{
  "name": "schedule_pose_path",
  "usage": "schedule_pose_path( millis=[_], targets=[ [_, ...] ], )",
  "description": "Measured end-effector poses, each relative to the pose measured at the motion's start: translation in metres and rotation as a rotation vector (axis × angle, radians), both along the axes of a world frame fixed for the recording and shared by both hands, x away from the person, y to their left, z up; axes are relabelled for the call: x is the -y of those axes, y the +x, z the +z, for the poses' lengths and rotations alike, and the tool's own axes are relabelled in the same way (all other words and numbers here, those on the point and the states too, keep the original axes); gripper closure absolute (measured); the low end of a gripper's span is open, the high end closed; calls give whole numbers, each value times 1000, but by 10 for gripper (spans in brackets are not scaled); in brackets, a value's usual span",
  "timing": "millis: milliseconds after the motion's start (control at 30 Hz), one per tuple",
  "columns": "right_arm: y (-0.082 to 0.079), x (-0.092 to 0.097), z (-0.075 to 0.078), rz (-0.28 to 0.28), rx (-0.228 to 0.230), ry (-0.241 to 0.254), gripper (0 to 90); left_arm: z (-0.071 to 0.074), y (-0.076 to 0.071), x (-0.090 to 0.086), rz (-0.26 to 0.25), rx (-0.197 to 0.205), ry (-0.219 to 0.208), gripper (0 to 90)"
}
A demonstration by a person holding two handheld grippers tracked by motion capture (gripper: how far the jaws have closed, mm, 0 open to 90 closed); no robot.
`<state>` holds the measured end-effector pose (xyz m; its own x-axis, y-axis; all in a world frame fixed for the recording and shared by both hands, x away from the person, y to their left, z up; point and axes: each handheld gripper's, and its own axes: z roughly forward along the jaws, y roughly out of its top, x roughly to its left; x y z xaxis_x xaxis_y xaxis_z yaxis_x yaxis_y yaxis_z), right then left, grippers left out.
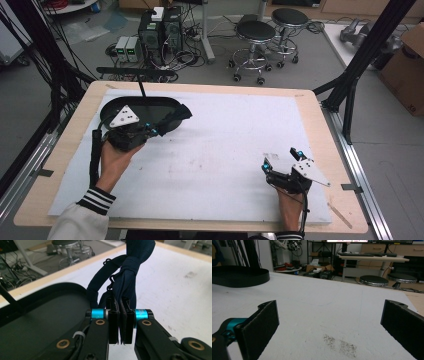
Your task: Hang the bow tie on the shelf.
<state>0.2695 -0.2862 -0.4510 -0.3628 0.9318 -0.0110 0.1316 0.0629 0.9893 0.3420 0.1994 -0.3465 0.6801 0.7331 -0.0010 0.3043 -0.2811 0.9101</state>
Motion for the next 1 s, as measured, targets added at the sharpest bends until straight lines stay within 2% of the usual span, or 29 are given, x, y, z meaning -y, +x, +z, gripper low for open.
schedule_pose_path(
  millis=[300, 467, 667, 733, 933, 1000],
  targets=[
    [0, 0, 0, 0, 1, -3, 6, 12, 8, -16, 28, 22, -45, 868],
    [0, 0, 0, -1, 1, -3, 6, 26, 17, -25, 48, 39, -33, 868],
    [0, -1, 0, 0, 0, -6, 6, 32, 29, -31, 78, 48, -26, 868],
    [0, 0, 0, -1, 2, -6, 6, 34, 34, -32, 81, 45, -44, 868],
    [0, -1, 0, -1, 0, -5, 6, 40, 46, -34, 86, 52, -43, 868],
    [0, -1, 0, -1, 6, -8, 6, 40, 50, -35, 88, 51, -60, 868]
  ],
)
